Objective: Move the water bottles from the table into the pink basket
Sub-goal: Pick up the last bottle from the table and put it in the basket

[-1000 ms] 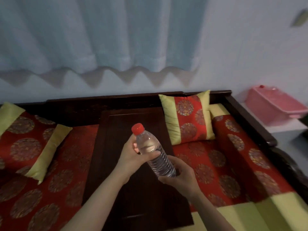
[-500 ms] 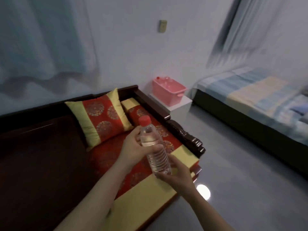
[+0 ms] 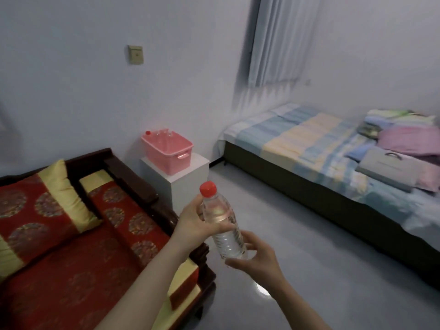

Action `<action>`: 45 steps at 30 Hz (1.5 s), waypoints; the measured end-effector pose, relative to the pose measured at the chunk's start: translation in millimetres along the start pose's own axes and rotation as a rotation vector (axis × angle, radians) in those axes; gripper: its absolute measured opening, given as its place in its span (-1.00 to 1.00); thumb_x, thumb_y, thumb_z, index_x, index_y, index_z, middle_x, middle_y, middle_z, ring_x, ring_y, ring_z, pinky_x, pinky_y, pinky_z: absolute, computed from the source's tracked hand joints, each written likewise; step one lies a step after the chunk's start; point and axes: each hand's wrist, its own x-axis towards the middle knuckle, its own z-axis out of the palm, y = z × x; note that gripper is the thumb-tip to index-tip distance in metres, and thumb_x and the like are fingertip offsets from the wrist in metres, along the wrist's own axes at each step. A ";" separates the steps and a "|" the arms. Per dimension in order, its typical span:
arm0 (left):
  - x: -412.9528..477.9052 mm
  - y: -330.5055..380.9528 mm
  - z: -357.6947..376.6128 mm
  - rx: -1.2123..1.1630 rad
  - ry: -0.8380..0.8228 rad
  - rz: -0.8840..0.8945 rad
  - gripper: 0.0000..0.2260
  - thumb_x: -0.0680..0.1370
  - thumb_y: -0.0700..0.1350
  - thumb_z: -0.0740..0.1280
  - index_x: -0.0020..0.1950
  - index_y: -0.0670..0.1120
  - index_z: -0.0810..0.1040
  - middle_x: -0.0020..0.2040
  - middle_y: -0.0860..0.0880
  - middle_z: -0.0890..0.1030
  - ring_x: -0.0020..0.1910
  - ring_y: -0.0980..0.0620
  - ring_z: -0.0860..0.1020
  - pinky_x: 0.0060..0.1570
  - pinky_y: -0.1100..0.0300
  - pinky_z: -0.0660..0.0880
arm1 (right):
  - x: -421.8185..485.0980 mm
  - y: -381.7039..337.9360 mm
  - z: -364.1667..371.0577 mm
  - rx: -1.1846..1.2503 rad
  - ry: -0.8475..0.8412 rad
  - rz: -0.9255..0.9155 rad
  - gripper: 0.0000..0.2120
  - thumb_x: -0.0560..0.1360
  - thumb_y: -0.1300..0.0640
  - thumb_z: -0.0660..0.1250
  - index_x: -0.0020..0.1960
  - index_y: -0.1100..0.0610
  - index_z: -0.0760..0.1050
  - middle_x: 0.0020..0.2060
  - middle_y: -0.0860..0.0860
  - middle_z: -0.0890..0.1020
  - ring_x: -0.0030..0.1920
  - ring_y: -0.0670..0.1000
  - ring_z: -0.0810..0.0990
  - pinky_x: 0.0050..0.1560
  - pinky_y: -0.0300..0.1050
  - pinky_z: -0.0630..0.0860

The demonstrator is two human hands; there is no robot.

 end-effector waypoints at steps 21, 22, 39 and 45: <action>368.3 -31.6 111.3 0.006 0.011 -0.065 -0.46 0.25 -0.09 0.62 0.18 0.04 0.53 0.08 0.03 0.67 0.07 0.10 0.64 0.13 0.06 0.58 | 368.8 81.4 -126.5 -0.038 -0.115 0.030 -0.43 0.12 -0.03 0.62 0.02 -0.32 0.44 -0.02 -0.26 0.58 -0.01 -0.20 0.56 -0.27 -0.44 0.49; 381.8 -29.2 108.5 0.011 0.021 -0.061 -0.45 0.25 -0.09 0.62 0.18 0.03 0.53 0.09 0.02 0.67 0.10 0.08 0.63 0.15 0.03 0.57 | 385.9 78.0 -126.8 -0.045 -0.131 0.018 -0.43 0.14 -0.02 0.62 0.03 -0.32 0.43 -0.02 -0.27 0.58 0.00 -0.21 0.55 -0.25 -0.43 0.49; 644.0 -78.8 -37.9 0.052 0.495 -0.174 -0.47 0.15 -0.11 0.66 0.06 0.09 0.60 -0.02 0.14 0.72 -0.05 0.15 0.69 -0.14 0.32 0.58 | 758.5 52.8 6.9 0.022 -0.555 -0.188 -0.40 0.12 0.16 0.65 0.02 -0.25 0.49 -0.12 -0.25 0.66 -0.10 -0.36 0.59 -0.13 -0.50 0.45; 700.9 -119.3 -112.9 0.036 0.642 -0.246 -0.49 0.19 -0.19 0.64 0.06 0.09 0.59 -0.02 0.15 0.72 -0.04 0.14 0.69 -0.15 0.31 0.59 | 850.6 42.0 93.2 0.008 -0.705 -0.240 -0.34 0.10 0.05 0.63 0.18 -0.07 0.57 -0.10 -0.30 0.65 -0.08 -0.36 0.58 -0.07 -0.49 0.44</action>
